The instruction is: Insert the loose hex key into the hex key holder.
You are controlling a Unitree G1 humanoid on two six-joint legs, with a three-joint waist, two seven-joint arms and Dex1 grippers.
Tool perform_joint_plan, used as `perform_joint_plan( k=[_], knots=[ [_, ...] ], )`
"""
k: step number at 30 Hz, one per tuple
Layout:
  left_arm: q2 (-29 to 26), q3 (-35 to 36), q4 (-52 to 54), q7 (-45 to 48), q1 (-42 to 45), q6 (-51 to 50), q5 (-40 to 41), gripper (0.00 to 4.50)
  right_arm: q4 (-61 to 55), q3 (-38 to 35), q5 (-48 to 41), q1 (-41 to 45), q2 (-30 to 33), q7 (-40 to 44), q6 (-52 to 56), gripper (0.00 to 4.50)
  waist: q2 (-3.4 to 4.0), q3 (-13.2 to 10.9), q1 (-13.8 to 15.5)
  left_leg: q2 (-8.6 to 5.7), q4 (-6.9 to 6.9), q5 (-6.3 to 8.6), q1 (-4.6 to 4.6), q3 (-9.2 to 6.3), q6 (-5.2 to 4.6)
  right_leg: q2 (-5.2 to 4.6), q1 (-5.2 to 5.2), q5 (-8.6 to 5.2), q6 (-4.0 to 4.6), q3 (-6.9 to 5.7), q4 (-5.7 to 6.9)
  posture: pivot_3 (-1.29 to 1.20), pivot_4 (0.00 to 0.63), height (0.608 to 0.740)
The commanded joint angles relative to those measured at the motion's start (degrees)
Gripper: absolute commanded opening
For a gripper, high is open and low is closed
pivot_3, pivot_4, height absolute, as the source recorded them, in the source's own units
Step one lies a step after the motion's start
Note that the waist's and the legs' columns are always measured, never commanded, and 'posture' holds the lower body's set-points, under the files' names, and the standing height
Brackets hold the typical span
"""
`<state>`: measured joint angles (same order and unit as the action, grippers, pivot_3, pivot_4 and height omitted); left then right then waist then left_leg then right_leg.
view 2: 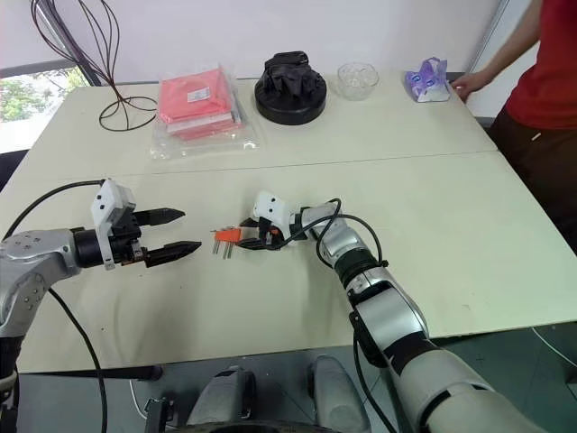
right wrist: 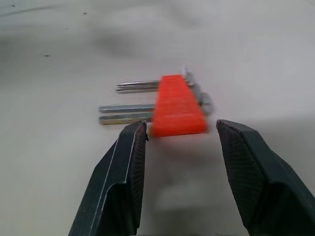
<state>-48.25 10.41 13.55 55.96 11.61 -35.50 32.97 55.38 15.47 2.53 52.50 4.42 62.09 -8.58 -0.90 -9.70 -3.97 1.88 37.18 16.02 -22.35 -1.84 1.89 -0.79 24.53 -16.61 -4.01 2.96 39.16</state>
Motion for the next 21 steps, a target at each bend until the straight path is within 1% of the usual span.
perform_joint_plan(
  k=[1, 3, 5, 6, 11, 13, 14, 15, 16, 19, 21],
  knots=[
    [-0.33, 1.44, 1.15, -0.45, 0.06, 0.64, 0.08, 4.50, 1.45, -0.20, 0.72, 1.27, -1.31, -1.88, -1.41, 2.58, 0.00, 0.00, 0.01, 0.00, 0.00, 0.00, 0.00, 0.00, 0.00, 0.00, 0.00, 0.00, 0.00, 0.00, 0.00, 0.00, 0.150, 0.740],
    [-0.31, 1.46, 1.29, -0.60, -0.05, 0.62, 0.13, 4.50, 2.67, -0.40, 1.13, 1.73, -1.63, -2.44, -1.61, 3.20, 0.00, 0.00, 0.00, 0.00, 0.00, 0.00, 0.00, 0.00, 0.00, 0.00, 0.00, 0.00, 0.00, 0.00, 0.00, 0.00, 0.150, 0.740],
    [-0.32, 1.46, 1.40, -0.76, -0.19, 0.69, 0.07, 4.50, 3.62, -0.37, 1.45, 2.03, -1.84, -2.75, -2.03, 4.27, 0.00, 0.00, -0.01, 0.00, 0.00, 0.00, 0.01, 0.00, 0.00, 0.00, 0.00, 0.00, 0.00, 0.00, 0.00, 0.00, 0.150, 0.740],
    [-0.34, 1.52, 1.60, -0.91, -0.31, 0.66, 0.09, 4.50, 3.92, -0.36, 1.52, 2.09, -1.91, -2.84, -2.24, 4.43, 0.00, 0.00, -0.01, 0.00, 0.00, 0.00, 0.00, 0.00, 0.00, 0.00, 0.00, 0.00, 0.00, 0.00, 0.00, 0.00, 0.150, 0.740],
    [-0.33, 1.47, 1.84, -1.36, -0.55, 0.77, 0.10, 4.50, 4.90, -0.44, 1.77, 2.07, -2.21, -3.09, -2.98, 4.43, 0.00, 0.00, -0.01, 0.00, 0.00, 0.00, 0.00, 0.00, 0.00, -0.01, 0.00, 0.00, 0.00, 0.00, 0.00, 0.00, 0.150, 0.740],
    [-0.18, 1.25, 1.68, -1.52, -0.51, 1.04, -0.12, 4.50, 5.23, -0.36, 1.95, 1.86, -2.33, -3.34, -3.61, 3.90, 0.00, 0.00, -0.01, 0.00, 0.00, 0.00, 0.01, 0.00, 0.00, -0.01, 0.00, 0.00, 0.00, 0.00, 0.00, 0.00, 0.150, 0.740],
    [-0.12, 1.15, 1.61, -1.57, -0.49, 1.14, -0.21, 4.50, 5.38, -0.39, 1.97, 1.81, -2.37, -3.41, -3.83, 3.57, 0.00, 0.00, -0.04, 0.00, -0.01, 0.00, 0.01, 0.00, 0.00, 0.00, 0.00, 0.00, 0.00, 0.00, 0.00, 0.00, 0.150, 0.740],
    [-0.08, 1.07, 1.54, -1.59, -0.46, 1.20, -0.24, 4.50, 5.57, -0.39, 2.05, 1.78, -2.37, -3.47, -4.10, 3.04, 0.00, 0.00, -0.05, 0.00, -0.01, 0.00, 0.01, 0.00, 0.00, -0.01, 0.00, 0.00, 0.00, 0.00, 0.00, 0.00, 0.150, 0.740],
    [-0.02, 1.01, 1.62, -1.65, -0.49, 1.21, -0.24, 4.50, 5.65, -0.37, 2.13, 1.71, -2.32, -3.53, -4.38, 2.60, 0.00, 0.00, -0.03, 0.00, 0.00, 0.00, 0.01, 0.00, 0.00, 0.00, 0.00, 0.00, 0.00, 0.00, 0.00, 0.00, 0.150, 0.740],
    [0.11, 0.82, 1.63, -1.75, -0.46, 1.26, -0.32, 4.50, 5.83, -0.41, 2.21, 1.67, -2.24, -3.31, -4.91, 0.99, 0.00, 0.00, -0.01, 0.00, 0.00, 0.00, 0.01, 0.00, 0.00, -0.01, 0.00, 0.00, 0.00, 0.00, 0.00, 0.00, 0.150, 0.740],
    [0.16, 0.71, 1.42, -1.69, -0.40, 1.37, -0.42, 4.50, 5.85, -0.32, 2.43, 1.68, -2.11, -3.24, -5.35, 0.97, 0.00, 0.00, 0.00, 0.00, 0.00, 0.00, 0.01, 0.00, 0.01, -0.02, 0.00, 0.00, 0.00, 0.00, 0.00, 0.00, 0.150, 0.740]
  ],
)
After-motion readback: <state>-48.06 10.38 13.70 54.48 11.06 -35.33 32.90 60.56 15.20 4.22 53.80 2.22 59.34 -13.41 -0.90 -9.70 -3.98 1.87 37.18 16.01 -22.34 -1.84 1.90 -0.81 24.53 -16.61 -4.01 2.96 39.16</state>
